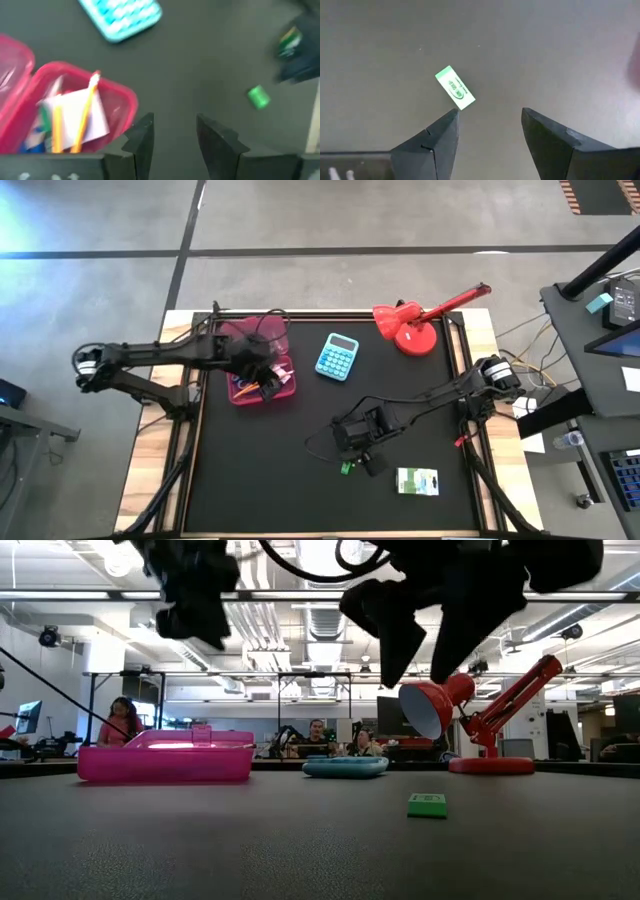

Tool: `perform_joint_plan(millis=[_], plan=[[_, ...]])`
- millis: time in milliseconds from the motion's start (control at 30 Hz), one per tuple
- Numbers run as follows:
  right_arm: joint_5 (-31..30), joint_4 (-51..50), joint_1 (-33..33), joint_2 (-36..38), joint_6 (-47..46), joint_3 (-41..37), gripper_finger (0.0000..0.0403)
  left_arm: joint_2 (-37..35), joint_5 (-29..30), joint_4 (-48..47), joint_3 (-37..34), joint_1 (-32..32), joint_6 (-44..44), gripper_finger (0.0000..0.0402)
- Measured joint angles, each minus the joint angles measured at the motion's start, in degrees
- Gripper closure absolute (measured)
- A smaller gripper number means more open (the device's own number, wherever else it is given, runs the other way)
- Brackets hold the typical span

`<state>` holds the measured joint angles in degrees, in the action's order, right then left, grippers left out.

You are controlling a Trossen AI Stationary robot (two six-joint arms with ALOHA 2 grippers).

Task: Pack school essentials
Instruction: Put the green eraser into the pink supply box

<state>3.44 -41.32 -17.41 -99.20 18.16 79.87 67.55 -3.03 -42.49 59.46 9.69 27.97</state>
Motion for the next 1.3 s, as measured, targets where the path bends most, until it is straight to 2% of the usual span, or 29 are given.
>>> perform_joint_plan(millis=[200,467,867,1300], plan=[[2.66,4.65,0.02,0.00,5.66,-3.84,0.0200,-3.61,0.05,7.84,-0.02,-3.85,4.72,0.0272],[3.10,14.01,-0.11,-0.02,8.86,-8.43,0.0200,-3.81,0.13,15.27,-0.04,-6.66,7.71,0.0271],[6.05,20.95,-1.27,-1.89,9.59,-12.35,0.0200,-3.49,0.32,19.10,-0.16,-7.82,9.19,0.0271],[5.72,21.28,-1.31,-7.92,10.39,-10.72,0.0207,-3.47,0.31,19.63,-0.22,-7.82,9.20,0.0271]])
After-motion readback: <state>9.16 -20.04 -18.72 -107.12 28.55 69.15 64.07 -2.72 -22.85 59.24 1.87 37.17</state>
